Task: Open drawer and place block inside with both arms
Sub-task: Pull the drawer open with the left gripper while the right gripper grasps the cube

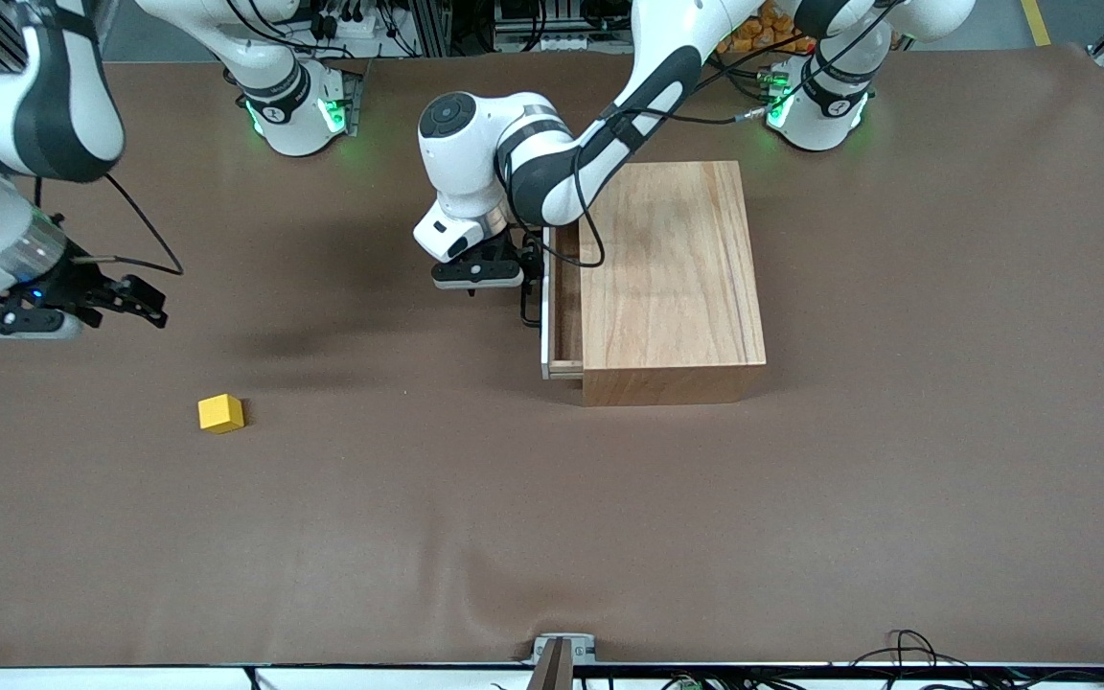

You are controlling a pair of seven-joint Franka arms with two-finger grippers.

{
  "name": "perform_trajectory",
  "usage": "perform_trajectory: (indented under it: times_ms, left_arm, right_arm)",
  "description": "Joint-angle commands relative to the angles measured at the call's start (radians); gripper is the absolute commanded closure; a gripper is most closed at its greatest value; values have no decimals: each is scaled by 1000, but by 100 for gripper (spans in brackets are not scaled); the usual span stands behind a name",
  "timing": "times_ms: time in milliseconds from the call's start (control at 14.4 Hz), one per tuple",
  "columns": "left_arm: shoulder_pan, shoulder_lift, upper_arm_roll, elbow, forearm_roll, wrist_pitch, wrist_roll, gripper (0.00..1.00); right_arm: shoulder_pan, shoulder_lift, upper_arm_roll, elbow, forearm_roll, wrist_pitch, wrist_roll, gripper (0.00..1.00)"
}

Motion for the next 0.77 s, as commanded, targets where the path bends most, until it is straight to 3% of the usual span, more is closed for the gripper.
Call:
perform_trajectory:
  times_ms: [0,697]
  left_arm:
    - [-23,32,-11,29,4,55,-57,0]
    - [-62,36,-12,49,4,124,-74,0]
  right_arm:
    - [-11,82,7,-15,-10,105,-14,0]
    - [-3,375,9,-4,-11,445,-88,0]
